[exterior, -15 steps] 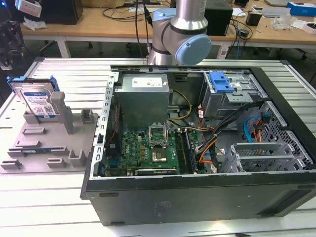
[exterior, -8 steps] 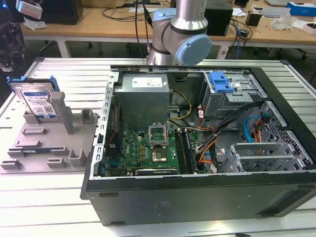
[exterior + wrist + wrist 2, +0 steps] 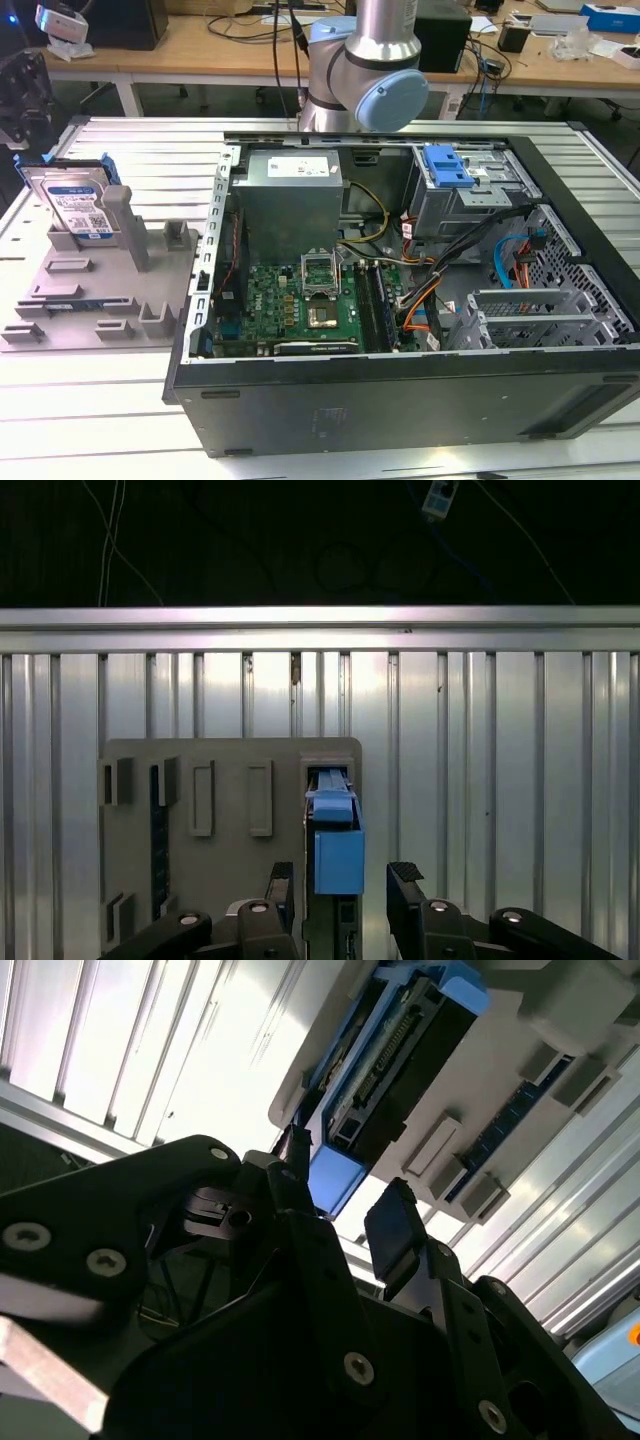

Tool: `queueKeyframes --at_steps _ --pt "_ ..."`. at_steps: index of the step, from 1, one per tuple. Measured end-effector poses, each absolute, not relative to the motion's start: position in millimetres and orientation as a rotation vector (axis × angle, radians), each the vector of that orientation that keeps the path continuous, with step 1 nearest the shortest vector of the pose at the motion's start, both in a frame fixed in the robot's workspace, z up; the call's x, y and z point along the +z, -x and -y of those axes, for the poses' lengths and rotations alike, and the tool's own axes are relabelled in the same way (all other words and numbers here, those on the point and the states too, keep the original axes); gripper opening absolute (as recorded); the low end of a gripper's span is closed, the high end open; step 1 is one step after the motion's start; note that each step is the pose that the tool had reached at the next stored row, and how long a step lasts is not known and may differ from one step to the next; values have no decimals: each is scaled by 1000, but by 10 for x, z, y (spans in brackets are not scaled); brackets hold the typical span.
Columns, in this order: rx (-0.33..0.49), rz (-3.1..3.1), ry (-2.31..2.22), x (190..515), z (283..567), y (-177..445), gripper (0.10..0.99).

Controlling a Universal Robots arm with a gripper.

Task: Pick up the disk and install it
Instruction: 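Pick up the disk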

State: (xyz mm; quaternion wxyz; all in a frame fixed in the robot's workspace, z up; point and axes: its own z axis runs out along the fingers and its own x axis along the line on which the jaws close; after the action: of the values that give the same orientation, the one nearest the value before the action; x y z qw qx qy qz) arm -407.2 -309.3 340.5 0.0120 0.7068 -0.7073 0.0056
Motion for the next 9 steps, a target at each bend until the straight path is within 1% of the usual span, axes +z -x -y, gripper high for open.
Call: queueKeyframes --at_steps 9 --pt "17 2205 -2204 3331 3095 4072 498"
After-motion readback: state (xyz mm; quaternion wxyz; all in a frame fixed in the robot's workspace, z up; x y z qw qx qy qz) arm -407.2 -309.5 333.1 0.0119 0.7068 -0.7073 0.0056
